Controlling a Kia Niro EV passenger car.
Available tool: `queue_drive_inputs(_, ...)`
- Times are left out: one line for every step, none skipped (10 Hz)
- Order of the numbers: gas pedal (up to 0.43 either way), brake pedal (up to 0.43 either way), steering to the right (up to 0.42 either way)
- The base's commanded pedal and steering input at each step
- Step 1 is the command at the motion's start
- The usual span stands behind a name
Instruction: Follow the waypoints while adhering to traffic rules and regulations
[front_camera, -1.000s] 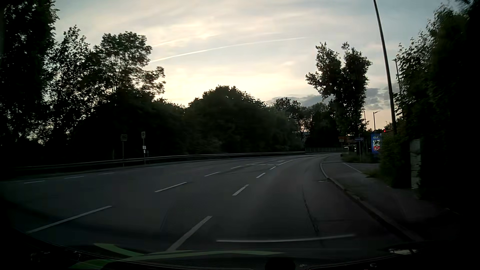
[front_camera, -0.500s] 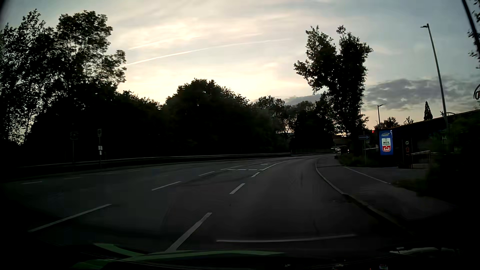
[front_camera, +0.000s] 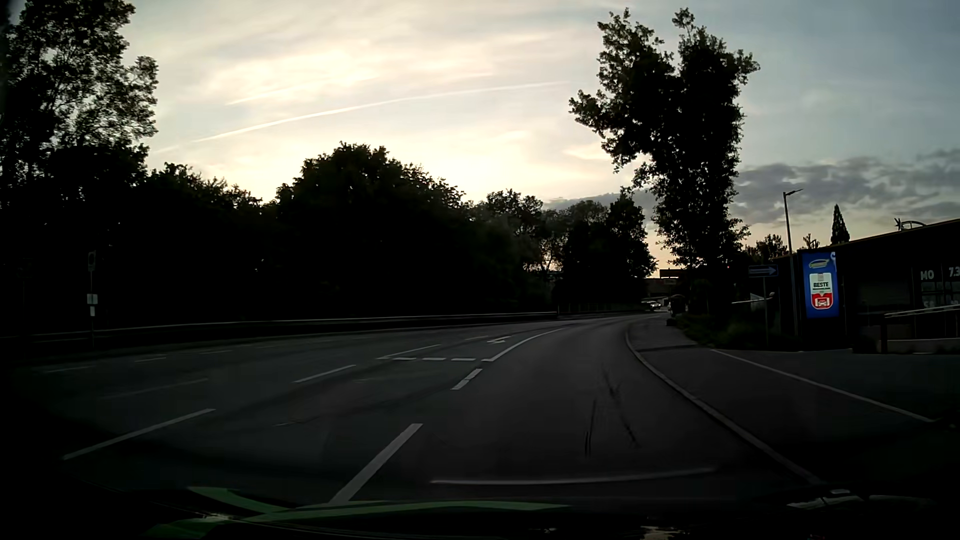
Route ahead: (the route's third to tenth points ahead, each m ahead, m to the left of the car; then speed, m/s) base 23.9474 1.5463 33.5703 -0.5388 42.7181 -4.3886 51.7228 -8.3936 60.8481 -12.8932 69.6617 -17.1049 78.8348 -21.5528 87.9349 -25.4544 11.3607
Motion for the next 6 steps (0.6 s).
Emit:
queue_drive_inputs(0.157, 0.0, 0.032)
queue_drive_inputs(0.157, 0.0, 0.031)
queue_drive_inputs(0.157, 0.0, 0.031)
queue_drive_inputs(0.157, 0.0, 0.031)
queue_drive_inputs(0.157, 0.0, 0.031)
queue_drive_inputs(0.157, 0.0, 0.031)
